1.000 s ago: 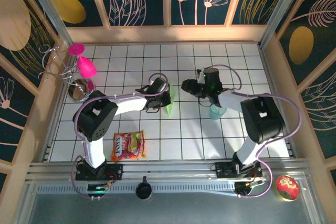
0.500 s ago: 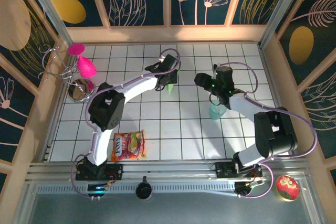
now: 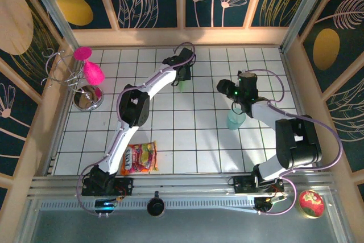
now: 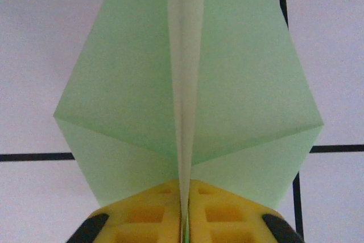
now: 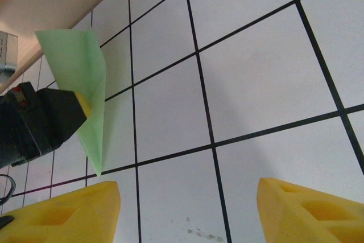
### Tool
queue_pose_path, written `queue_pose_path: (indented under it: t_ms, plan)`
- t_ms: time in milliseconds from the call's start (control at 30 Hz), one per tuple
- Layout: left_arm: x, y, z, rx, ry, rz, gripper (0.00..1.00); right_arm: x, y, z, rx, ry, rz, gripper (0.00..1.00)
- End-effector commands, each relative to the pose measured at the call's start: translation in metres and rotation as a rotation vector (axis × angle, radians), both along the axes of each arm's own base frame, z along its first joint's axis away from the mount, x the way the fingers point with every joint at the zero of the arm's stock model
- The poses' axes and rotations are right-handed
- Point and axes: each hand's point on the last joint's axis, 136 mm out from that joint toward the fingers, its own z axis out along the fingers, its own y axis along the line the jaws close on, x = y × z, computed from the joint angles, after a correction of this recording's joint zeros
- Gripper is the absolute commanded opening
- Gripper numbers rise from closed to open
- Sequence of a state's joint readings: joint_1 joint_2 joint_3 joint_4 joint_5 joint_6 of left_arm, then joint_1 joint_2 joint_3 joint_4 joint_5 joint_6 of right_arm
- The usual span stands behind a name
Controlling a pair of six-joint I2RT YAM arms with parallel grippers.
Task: Fold a paper plane with a square sheet of paper (pick it up from the middle)
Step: Move the paper plane to the top-center of the table.
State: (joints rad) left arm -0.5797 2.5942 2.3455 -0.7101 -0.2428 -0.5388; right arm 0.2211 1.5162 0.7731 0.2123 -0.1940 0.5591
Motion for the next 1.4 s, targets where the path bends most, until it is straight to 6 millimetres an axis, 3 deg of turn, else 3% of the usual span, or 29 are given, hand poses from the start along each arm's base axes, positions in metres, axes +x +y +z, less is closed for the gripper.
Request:
queue_pose_path:
  t_ms: [0, 367, 1067, 1367]
  plan:
    - [-0.009, 0.003, -0.014, 0.022, 0.070, 0.000, 0.14, 0.002, -0.003, -0.005, 0.015, 0.010, -0.004, 0.65]
    - [-0.010, 0.005, -0.026, 0.020, 0.086, 0.021, 0.30, 0.002, -0.006, -0.004, 0.018, 0.010, -0.001, 0.64]
    - [-0.027, 0.018, -0.065, 0.041, 0.163, 0.104, 0.51, 0.002, -0.007, -0.008, 0.020, 0.018, 0.003, 0.64]
    - [-0.025, 0.014, -0.062, 0.000, 0.154, 0.140, 0.56, 0.001, -0.007, -0.010, 0.018, 0.023, 0.003, 0.64]
